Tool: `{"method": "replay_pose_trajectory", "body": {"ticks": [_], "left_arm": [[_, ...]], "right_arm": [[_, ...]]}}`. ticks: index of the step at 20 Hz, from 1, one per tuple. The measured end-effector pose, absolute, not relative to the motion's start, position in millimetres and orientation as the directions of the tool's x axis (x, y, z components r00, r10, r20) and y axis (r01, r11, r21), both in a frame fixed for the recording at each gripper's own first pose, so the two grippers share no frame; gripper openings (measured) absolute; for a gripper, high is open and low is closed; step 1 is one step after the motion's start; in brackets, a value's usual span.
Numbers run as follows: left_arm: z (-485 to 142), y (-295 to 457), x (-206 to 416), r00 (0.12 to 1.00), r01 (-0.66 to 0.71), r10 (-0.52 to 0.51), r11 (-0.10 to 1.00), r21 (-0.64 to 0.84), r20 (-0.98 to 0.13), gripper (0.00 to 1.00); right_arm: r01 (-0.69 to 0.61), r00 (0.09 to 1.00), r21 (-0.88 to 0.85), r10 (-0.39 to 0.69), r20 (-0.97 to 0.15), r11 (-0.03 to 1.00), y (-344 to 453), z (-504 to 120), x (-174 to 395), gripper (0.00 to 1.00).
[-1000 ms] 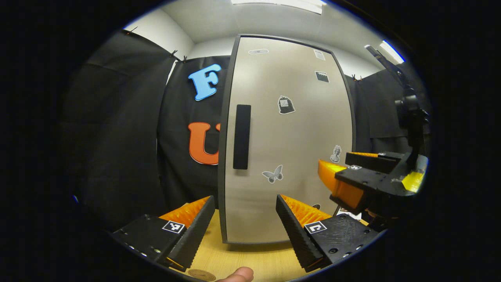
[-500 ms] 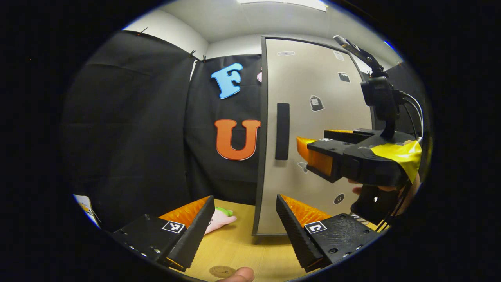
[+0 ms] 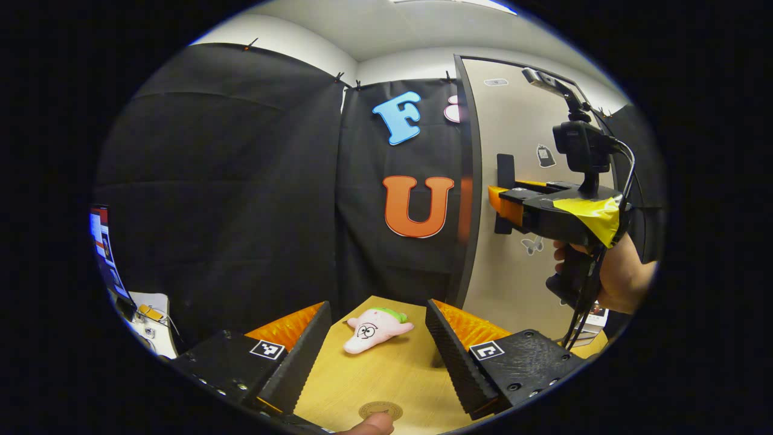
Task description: Open the cabinet door with the right hand, grasp the bottle in the cabinet with the left hand and place it on the coaster, then close the cabinet door with the right hand.
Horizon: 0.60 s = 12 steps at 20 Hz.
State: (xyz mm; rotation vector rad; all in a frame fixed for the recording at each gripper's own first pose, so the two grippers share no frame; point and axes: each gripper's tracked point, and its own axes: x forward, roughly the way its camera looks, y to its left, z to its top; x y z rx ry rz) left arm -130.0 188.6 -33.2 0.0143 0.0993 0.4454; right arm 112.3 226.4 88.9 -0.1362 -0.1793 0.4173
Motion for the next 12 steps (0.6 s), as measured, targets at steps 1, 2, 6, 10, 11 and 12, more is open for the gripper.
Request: {"method": "replay_pose_trajectory", "body": {"ticks": [1, 2, 6, 10, 11, 12], "left_arm": [[-35, 190, -132, 0.897, -0.430, 0.431, 0.902, 0.036, -0.097, 0.95], [-36, 191, -132, 0.897, -0.429, 0.430, 0.903, 0.035, -0.104, 0.95], [-37, 192, -130, 0.904, -0.414, 0.415, 0.910, 0.028, -0.103, 0.95], [-40, 190, -128, 0.918, -0.382, 0.381, 0.924, 0.017, -0.107, 0.95], [-42, 190, -127, 0.922, -0.371, 0.371, 0.928, 0.014, -0.112, 0.95], [-46, 190, -125, 0.923, -0.366, 0.365, 0.931, 0.014, -0.119, 0.95]], "right_arm": [[-0.378, 0.907, -0.156, 0.399, 0.135, 0.913, 228, 85, 116, 0.52], [-0.382, 0.907, -0.146, 0.400, 0.129, 0.913, 227, 87, 111, 0.42], [-0.414, 0.901, -0.133, 0.426, 0.081, 0.901, 229, 82, 108, 0.29], [-0.461, 0.884, -0.105, 0.467, 0.038, 0.881, 228, 81, 98, 0.25], [-0.473, 0.878, -0.095, 0.478, 0.032, 0.876, 227, 80, 92, 0.25], [-0.482, 0.873, -0.105, 0.487, 0.029, 0.870, 225, 82, 83, 0.24]]}}
